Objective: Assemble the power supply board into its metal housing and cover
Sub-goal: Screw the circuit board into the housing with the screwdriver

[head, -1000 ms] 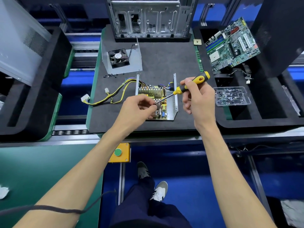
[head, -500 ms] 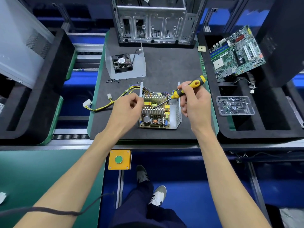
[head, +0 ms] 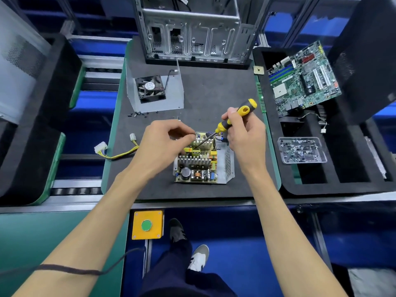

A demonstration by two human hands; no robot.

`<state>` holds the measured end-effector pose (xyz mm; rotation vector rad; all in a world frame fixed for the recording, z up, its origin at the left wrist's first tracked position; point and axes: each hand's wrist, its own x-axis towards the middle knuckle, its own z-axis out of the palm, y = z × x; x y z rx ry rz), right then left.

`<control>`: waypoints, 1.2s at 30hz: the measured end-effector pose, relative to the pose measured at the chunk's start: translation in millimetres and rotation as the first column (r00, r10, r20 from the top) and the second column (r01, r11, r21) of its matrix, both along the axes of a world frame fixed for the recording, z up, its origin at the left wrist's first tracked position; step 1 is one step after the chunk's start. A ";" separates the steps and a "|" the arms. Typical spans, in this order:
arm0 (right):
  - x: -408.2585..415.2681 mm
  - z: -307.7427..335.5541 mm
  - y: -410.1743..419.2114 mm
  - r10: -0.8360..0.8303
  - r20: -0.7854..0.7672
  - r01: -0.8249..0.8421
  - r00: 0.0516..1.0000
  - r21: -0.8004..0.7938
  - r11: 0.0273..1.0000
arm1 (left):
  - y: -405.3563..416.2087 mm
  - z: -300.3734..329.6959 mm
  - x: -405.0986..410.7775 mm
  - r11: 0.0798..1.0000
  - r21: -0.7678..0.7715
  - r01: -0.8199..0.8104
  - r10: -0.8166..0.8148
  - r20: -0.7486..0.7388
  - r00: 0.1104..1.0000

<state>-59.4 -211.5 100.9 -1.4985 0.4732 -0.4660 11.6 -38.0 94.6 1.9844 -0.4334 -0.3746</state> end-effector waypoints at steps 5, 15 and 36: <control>14.4 7.5 -0.3 -0.040 0.046 0.030 0.998 0.192 0.981 | 3.5 2.4 9.6 0.988 -0.143 -0.062 0.038 -0.164 0.986; 40.5 13.5 9.4 -0.059 0.104 0.005 0.993 0.459 0.888 | 17.6 12.3 30.9 0.887 -0.415 -0.202 -0.065 -0.545 0.836; 48.0 16.1 8.6 -0.073 0.157 -0.004 0.985 0.445 0.896 | 4.3 13.1 38.9 0.805 -0.480 -0.348 -0.052 -0.642 0.765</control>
